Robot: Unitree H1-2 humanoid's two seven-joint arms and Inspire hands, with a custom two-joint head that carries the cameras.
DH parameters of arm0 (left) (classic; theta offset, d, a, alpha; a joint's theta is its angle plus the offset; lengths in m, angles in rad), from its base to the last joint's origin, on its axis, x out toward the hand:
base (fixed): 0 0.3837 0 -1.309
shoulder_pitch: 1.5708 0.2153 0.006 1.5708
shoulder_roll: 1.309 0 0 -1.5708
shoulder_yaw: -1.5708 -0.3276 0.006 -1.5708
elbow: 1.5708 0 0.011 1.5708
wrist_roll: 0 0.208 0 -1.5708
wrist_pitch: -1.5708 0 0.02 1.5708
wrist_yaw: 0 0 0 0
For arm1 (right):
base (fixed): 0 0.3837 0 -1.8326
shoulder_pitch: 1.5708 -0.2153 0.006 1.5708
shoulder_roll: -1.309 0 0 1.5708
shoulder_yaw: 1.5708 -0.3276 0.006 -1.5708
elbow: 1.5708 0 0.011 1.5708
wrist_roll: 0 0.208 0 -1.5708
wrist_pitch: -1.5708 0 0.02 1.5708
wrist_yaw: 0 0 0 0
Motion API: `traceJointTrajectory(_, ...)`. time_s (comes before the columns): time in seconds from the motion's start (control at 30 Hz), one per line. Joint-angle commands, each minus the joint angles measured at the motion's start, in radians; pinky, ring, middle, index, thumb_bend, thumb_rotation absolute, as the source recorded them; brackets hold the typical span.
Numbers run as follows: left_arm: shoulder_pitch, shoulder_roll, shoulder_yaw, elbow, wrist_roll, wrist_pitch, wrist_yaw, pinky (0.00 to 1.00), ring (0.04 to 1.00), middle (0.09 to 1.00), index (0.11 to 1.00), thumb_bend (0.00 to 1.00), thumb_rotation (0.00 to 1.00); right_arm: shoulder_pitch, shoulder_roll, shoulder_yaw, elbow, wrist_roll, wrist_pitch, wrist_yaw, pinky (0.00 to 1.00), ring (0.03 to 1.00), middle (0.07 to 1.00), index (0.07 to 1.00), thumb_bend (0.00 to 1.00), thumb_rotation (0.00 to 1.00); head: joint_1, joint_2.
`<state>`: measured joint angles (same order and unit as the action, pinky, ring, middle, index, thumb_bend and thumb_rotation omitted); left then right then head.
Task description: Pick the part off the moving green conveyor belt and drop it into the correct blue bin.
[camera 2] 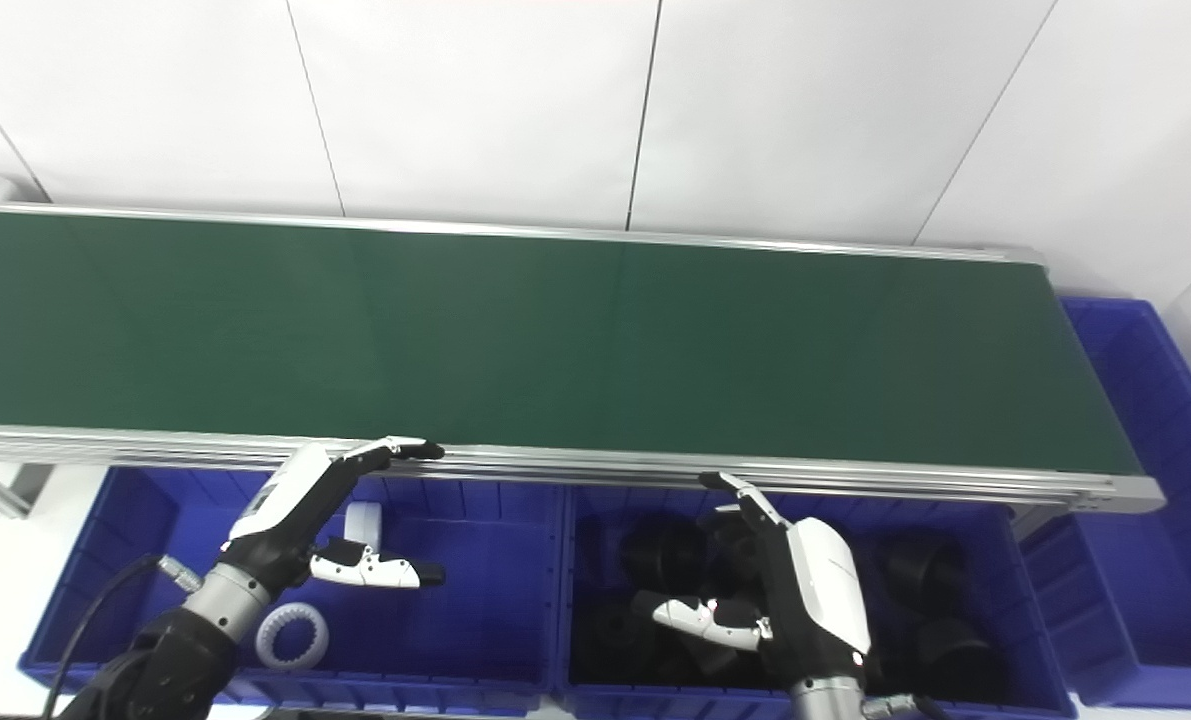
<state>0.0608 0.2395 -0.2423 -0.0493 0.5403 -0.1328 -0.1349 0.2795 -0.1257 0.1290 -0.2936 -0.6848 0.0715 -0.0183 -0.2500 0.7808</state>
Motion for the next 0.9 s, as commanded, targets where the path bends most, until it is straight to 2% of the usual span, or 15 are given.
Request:
traceJointTrajectory(0.0, -0.021, 0.002, 0.005, -0.011, 0.001, -0.026, 0.030, 0.81, 0.832, 0.815, 0.782, 0.91, 0.48, -0.005, -0.003, -0.004, -0.029, -0.001, -0.003, -0.013, 0.61, 0.644, 0.657, 0.812, 0.76, 0.33, 0.001, 0.000)
traceJointTrajectory(0.5, -0.018, 0.001, 0.007, -0.016, -0.007, -0.022, 0.026, 0.78, 0.832, 0.816, 0.779, 0.92, 0.48, -0.004, -0.002, -0.004, -0.030, 0.002, -0.010, -0.016, 0.59, 0.640, 0.657, 0.810, 0.76, 0.32, 0.013, 0.000)
traceJointTrajectory(0.6, -0.016, -0.005, 0.005, -0.019, -0.003, -0.018, 0.028, 0.78, 0.831, 0.814, 0.778, 0.92, 0.48, -0.001, -0.009, -0.007, -0.030, -0.001, -0.011, -0.015, 0.60, 0.641, 0.658, 0.813, 0.76, 0.33, 0.075, -0.014)
traceJointTrajectory(0.63, -0.014, -0.009, 0.000, -0.018, 0.005, -0.018, 0.032, 0.79, 0.831, 0.814, 0.777, 0.92, 0.48, 0.003, -0.013, -0.011, -0.030, 0.005, -0.015, -0.016, 0.60, 0.639, 0.658, 0.814, 0.76, 0.33, 0.140, -0.031)
traceJointTrajectory(0.67, -0.013, -0.012, -0.004, -0.017, 0.011, -0.021, 0.035, 0.81, 0.831, 0.814, 0.776, 0.92, 0.48, 0.006, -0.016, -0.014, -0.030, 0.007, -0.017, -0.018, 0.60, 0.639, 0.657, 0.813, 0.76, 0.34, 0.140, -0.031)
traceJointTrajectory(0.7, -0.012, -0.018, -0.010, -0.013, 0.023, -0.024, 0.041, 0.82, 0.830, 0.813, 0.776, 0.92, 0.48, 0.011, -0.022, -0.019, -0.029, 0.013, -0.024, -0.021, 0.60, 0.638, 0.657, 0.813, 0.76, 0.34, 0.208, -0.052)
traceJointTrajectory(0.73, -0.011, -0.023, -0.015, -0.011, 0.031, -0.025, 0.047, 0.83, 0.830, 0.812, 0.776, 0.92, 0.48, 0.014, -0.027, -0.022, -0.028, 0.017, -0.030, -0.023, 0.60, 0.634, 0.655, 0.811, 0.76, 0.35, 0.223, -0.057)
traceJointTrajectory(0.77, -0.008, -0.033, -0.023, -0.004, 0.043, -0.028, 0.059, 0.83, 0.830, 0.811, 0.776, 0.92, 0.47, 0.020, -0.034, -0.028, -0.030, 0.021, -0.031, -0.022, 0.59, 0.633, 0.653, 0.810, 0.77, 0.35, 0.300, -0.085)
traceJointTrajectory(0.8, -0.005, -0.041, -0.029, 0.001, 0.053, -0.030, 0.069, 0.83, 0.833, 0.807, 0.774, 0.92, 0.48, 0.024, -0.039, -0.033, -0.031, 0.025, -0.033, -0.022, 0.59, 0.633, 0.650, 0.807, 0.76, 0.33, 0.311, -0.089)
traceJointTrajectory(0.83, -0.002, -0.053, -0.039, 0.006, 0.065, -0.027, 0.079, 0.83, 0.834, 0.807, 0.774, 0.92, 0.48, 0.026, -0.048, -0.038, -0.027, 0.033, -0.044, -0.027, 0.59, 0.633, 0.649, 0.807, 0.76, 0.33, 0.364, -0.113)
traceJointTrajectory(0.87, 0.002, -0.063, -0.048, 0.008, 0.077, -0.022, 0.085, 0.84, 0.836, 0.808, 0.776, 0.92, 0.48, 0.027, -0.059, -0.042, -0.019, 0.038, -0.060, -0.034, 0.59, 0.627, 0.645, 0.804, 0.75, 0.29, 0.381, -0.123)
